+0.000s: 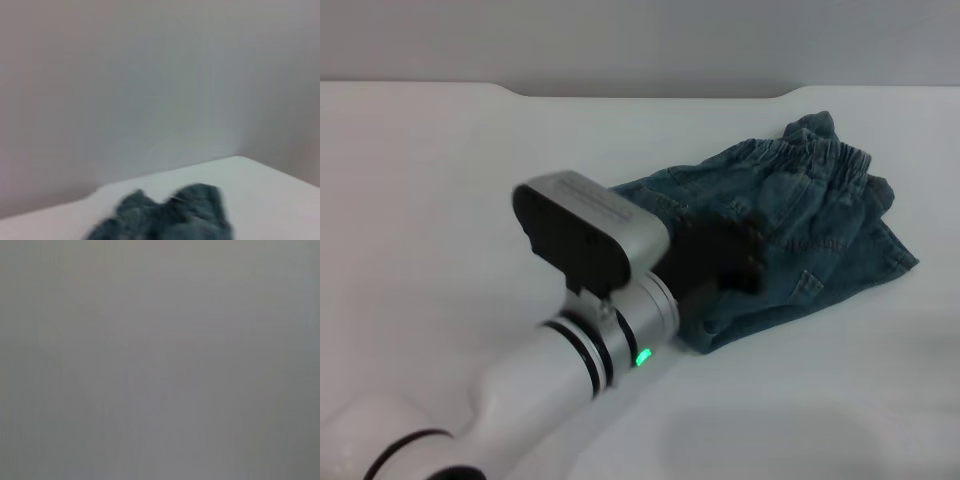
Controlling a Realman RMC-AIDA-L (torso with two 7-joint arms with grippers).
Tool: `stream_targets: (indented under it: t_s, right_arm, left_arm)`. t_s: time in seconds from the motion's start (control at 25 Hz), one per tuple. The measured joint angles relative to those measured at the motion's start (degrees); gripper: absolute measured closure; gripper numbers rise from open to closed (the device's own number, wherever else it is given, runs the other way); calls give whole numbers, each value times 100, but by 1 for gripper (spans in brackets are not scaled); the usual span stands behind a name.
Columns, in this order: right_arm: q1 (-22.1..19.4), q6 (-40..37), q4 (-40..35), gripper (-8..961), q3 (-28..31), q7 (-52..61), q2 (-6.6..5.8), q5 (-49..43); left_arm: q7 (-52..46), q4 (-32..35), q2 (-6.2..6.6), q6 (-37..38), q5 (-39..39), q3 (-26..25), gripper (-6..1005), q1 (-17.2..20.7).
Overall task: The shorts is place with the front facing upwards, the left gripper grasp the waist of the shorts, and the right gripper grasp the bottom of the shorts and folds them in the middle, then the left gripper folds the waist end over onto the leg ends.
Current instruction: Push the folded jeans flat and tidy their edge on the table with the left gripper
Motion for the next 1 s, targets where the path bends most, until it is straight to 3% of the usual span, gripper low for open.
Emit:
stream_targets:
  t_s: [0.24,0.48,0.72,1.0]
  right_arm:
    - [17,0,0,954,-4,0,0,0]
    - [21,0,0,954,-9,0,0,0]
    - [13,-10,0,955,-9,0,0,0]
    - [20,-17,23,954,-18,0,8,-5]
  left_arm:
    - [-41,-110,-44,-359,143,217,964,95]
    - [-375,534,-79,-255,90,352,961,-199]
    - [-1234,1369,-85,152,89,531,958,-757]
    - [-1288,1629,-85,326,102,468,955,-920]
